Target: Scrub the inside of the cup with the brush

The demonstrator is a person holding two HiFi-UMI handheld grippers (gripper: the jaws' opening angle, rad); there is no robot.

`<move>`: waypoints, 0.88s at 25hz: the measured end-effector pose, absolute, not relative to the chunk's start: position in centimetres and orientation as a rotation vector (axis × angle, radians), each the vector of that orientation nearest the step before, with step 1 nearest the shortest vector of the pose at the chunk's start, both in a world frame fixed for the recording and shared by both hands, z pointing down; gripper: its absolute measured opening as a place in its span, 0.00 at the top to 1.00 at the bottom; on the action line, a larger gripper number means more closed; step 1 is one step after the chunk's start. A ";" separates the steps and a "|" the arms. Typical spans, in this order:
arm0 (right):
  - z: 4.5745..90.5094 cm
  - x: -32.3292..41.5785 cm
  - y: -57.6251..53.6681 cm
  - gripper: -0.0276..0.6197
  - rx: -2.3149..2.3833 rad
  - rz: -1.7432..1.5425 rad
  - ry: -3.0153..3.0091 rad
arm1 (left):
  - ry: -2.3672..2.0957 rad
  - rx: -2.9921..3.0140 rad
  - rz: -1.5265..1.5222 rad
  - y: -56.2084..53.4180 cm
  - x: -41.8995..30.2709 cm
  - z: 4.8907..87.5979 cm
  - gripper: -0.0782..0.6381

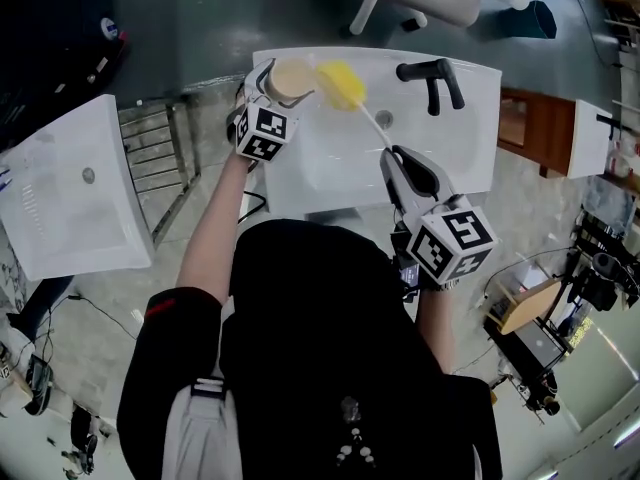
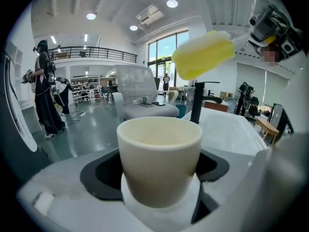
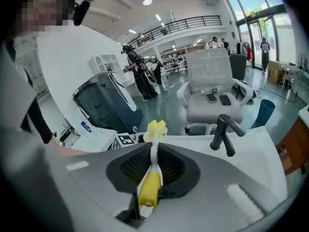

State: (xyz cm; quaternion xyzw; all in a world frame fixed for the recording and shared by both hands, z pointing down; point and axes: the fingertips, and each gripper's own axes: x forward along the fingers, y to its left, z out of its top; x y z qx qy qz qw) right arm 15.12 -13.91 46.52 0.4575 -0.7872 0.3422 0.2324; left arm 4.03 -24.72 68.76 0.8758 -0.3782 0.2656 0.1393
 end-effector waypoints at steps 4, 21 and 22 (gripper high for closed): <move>46.8 16.0 -13.4 0.89 1.282 0.961 -2.143 | -1.061 2.554 0.795 -25.1 4.7 69.8 0.27; 47.3 16.9 -12.0 0.89 1.306 0.979 -2.124 | -1.045 2.584 0.765 -25.1 4.1 70.8 0.27; 47.3 16.9 -12.0 0.89 1.306 0.977 -2.124 | -1.046 2.586 0.761 -25.2 4.1 70.8 0.27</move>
